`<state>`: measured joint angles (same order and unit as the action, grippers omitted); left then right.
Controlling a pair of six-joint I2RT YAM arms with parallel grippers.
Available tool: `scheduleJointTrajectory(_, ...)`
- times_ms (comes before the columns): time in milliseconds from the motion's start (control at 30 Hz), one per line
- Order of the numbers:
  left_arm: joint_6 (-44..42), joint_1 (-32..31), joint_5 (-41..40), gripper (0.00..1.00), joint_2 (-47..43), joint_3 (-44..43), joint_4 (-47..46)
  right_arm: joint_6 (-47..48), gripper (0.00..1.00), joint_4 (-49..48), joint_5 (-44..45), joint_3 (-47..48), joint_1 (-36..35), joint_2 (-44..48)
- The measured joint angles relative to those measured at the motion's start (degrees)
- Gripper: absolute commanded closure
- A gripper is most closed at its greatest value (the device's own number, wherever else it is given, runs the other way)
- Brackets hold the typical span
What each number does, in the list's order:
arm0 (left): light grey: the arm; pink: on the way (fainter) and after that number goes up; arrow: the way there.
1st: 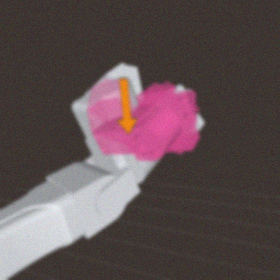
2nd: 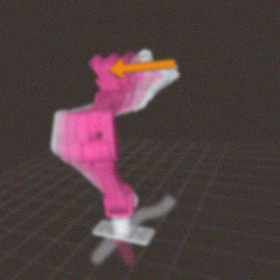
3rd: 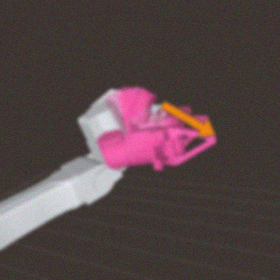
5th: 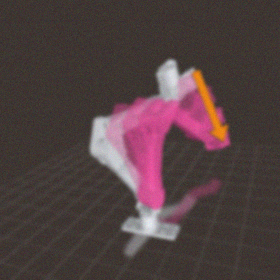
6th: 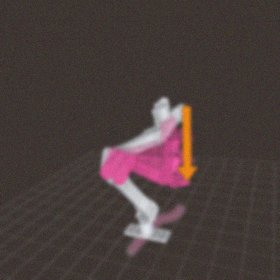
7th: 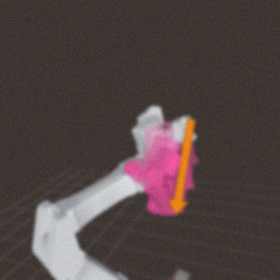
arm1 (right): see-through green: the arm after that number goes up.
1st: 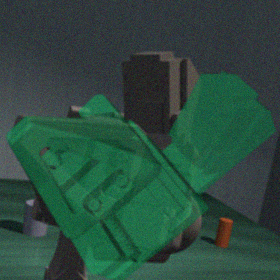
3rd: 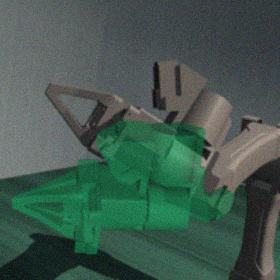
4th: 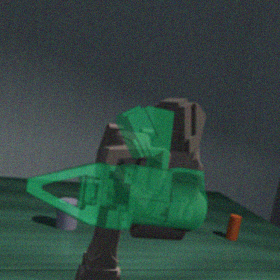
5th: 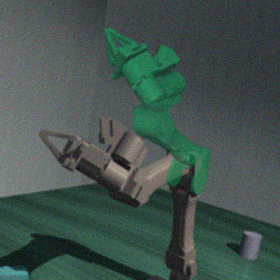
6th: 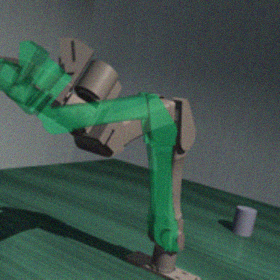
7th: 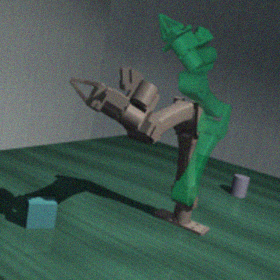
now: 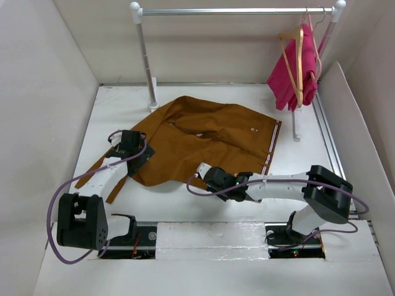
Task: Place the trousers on the hanger
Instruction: Flatten out the trousers at the center of the board.
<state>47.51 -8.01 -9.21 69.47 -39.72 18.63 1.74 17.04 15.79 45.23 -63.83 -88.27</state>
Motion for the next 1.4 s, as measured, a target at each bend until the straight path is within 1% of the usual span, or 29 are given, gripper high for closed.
scheduleJointTrajectory(100,1.2,0.7,-1.2,0.15,2.5,0.0,-0.3,-5.6,1.0,4.2,4.6,1.0,-0.4,0.2)
scheduleJointTrajectory(167,1.6,1.5,-2.0,0.15,3.2,0.0,-0.5,-9.5,1.0,9.9,7.2,0.5,-0.5,3.8)
scheduleJointTrajectory(267,1.7,2.2,-4.0,0.15,3.3,-0.2,-0.7,-15.1,1.0,18.5,9.9,-0.8,-0.6,16.5)
scheduleJointTrajectory(400,1.0,2.4,-6.6,0.15,4.9,-2.2,-0.5,-22.0,1.0,26.6,11.6,-0.8,-0.2,33.7)
scheduleJointTrajectory(533,-0.6,2.5,-9.2,0.16,6.2,-4.5,-0.3,-29.3,1.0,35.9,11.8,0.8,3.3,42.3)
scheduleJointTrajectory(567,-1.1,2.5,-9.6,0.17,6.5,-5.1,-0.2,-30.7,0.87,38.1,12.3,1.1,4.3,43.4)
scheduleJointTrajectory(600,-1.5,2.6,-9.7,0.17,6.7,-5.7,0.0,-32.1,0.68,40.3,13.1,1.4,5.2,44.5)
scheduleJointTrajectory(633,-1.9,2.6,-9.7,0.16,7.0,-6.4,0.3,-32.9,0.17,41.7,13.7,1.7,5.6,45.2)
scheduleJointTrajectory(667,-2.2,2.7,-9.7,0.17,7.3,-6.8,0.4,-33.3,0.14,44.3,14.8,2.3,6.3,46.5)
scheduleJointTrajectory(733,-3.1,2.8,-9.1,0.17,7.6,-7.4,0.4,-31.6,0.14,45.8,15.3,3.3,7.3,47.6)
scheduleJointTrajectory(767,-3.6,2.9,-8.3,0.17,7.6,-7.4,0.7,-29.7,0.15,45.4,15.1,3.9,7.7,47.7)
scheduleJointTrajectory(800,-4.0,2.9,-7.3,0.19,7.4,-7.4,1.3,-27.3,0.18,44.6,14.5,4.5,7.9,47.2)
scheduleJointTrajectory(833,-4.5,2.9,-6.2,0.23,7.2,-7.4,1.9,-24.2,0.29,43.1,13.5,5.0,8.0,46.2)
scheduleJointTrajectory(867,-4.8,2.8,-5.1,0.36,6.7,-7.4,2.6,-20.9,0.41,41.0,11.9,5.2,8.0,44.8)
scheduleJointTrajectory(900,-5.3,2.3,-4.0,0.4,5.6,-7.2,3.4,-17.7,0.6,38.8,10.1,5.6,7.8,42.6)
scheduleJointTrajectory(933,-5.7,1.4,-3.3,0.47,4.2,-7.1,4.0,-14.7,0.91,37.0,8.6,6.2,7.2,40.1)
scheduleJointTrajectory(967,-6.4,0.1,-2.7,0.52,2.1,-6.7,4.6,-11.6,0.97,34.8,7.1,7.2,6.2,36.9)
scheduleJointTrajectory(1000,-6.9,-1.5,-1.9,0.52,-0.4,-6.6,5.4,-9.0,1.0,32.3,5.6,8.4,5.1,33.6)
scheduleJointTrajectory(1033,-7.5,-2.9,-1.4,0.52,-3.1,-6.5,6.1,-6.1,0.99,29.4,3.7,9.4,3.8,30.1)
scheduleJointTrajectory(1067,-8.0,-4.2,-1.0,0.52,-5.6,-6.5,6.6,-3.5,0.96,26.4,1.7,10.6,2.6,26.6)
scheduleJointTrajectory(1100,-8.2,-4.7,-1.1,0.51,-7.7,-6.6,7.2,-1.0,0.89,23.0,-0.8,11.7,1.5,23.2)
scheduleJointTrajectory(1133,-8.5,-4.7,-1.3,0.5,-9.4,-7.0,8.2,1.0,0.7,19.3,-3.2,12.6,0.6,20.0)
scheduleJointTrajectory(1167,-8.7,-4.3,-1.7,0.48,-10.6,-7.8,9.2,2.5,0.6,15.4,-5.4,13.5,-0.1,16.9)
scheduleJointTrajectory(1233,-8.9,-3.0,-2.3,0.47,-11.5,-10.8,10.9,5.1,0.44,8.0,-11.3,15.6,-1.1,10.8)
scheduleJointTrajectory(1267,-8.9,-2.6,-2.6,0.47,-11.5,-13.1,11.7,5.9,0.4,5.4,-14.1,17.0,-1.2,7.6)
scheduleJointTrajectory(1300,-8.9,-2.2,-3.3,0.47,-11.5,-16.3,12.3,7.0,0.39,3.0,-16.5,19.5,-1.4,3.9)
scheduleJointTrajectory(1400,-9.0,-1.9,-4.9,0.47,-11.8,-27.9,11.8,8.8,0.39,-3.8,-22.5,26.9,-1.7,-7.2)
